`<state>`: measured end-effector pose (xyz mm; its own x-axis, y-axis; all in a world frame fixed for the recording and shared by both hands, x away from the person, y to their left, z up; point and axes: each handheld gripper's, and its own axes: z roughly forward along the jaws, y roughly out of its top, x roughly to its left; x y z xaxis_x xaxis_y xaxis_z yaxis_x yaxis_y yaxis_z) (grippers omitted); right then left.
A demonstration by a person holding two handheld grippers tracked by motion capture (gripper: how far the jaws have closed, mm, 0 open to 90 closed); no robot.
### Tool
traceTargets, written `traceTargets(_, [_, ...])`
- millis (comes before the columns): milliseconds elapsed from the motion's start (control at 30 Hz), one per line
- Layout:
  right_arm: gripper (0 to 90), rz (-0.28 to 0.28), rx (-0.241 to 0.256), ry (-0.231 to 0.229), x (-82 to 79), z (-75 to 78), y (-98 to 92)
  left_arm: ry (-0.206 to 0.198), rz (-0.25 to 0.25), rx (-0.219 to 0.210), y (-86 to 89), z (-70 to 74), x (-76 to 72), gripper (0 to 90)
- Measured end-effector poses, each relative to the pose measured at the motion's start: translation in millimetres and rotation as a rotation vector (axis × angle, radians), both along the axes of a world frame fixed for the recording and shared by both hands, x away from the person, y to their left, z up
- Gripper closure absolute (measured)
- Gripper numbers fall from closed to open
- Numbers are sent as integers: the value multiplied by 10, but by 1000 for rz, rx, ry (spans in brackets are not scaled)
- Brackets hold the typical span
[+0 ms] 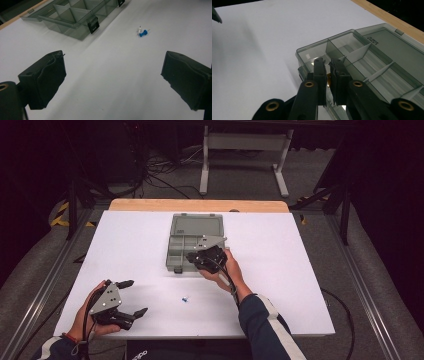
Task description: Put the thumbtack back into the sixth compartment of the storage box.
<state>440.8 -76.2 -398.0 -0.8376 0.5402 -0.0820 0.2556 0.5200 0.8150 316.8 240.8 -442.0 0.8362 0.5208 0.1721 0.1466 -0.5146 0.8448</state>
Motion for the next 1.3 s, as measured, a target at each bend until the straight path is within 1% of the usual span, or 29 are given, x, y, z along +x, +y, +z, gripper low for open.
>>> traceTargets(167, [840, -26, -11, 12, 93, -46, 30, 0, 8, -14, 9, 7, -4, 55])
traceTargets(300, [840, -40, -5, 24, 142, -80, 45, 1, 6, -11, 12, 6, 1, 55])
traceTargets(333, [840, -46, -9, 27, 164, -93, 50, -2, 3, -4, 12, 4, 6, 56])
traceTargets(400, [840, -49, -10, 28, 174, -99, 53, 4, 2, -8, 8, 1, 3, 57])
traceTargets(600, [840, -68, -15, 47, 245, -162, 72, 2, 2, -8, 12, 2, 4, 56])
traceTargets(967, [840, -80, -24, 57, 299, -215, 101, 4, -2, -6, 8, -3, 6, 56])
traceTargets(1300, [839, -97, -56, 70, 332, -279, 148, 4, -6, -5, 8, -3, 3, 56])
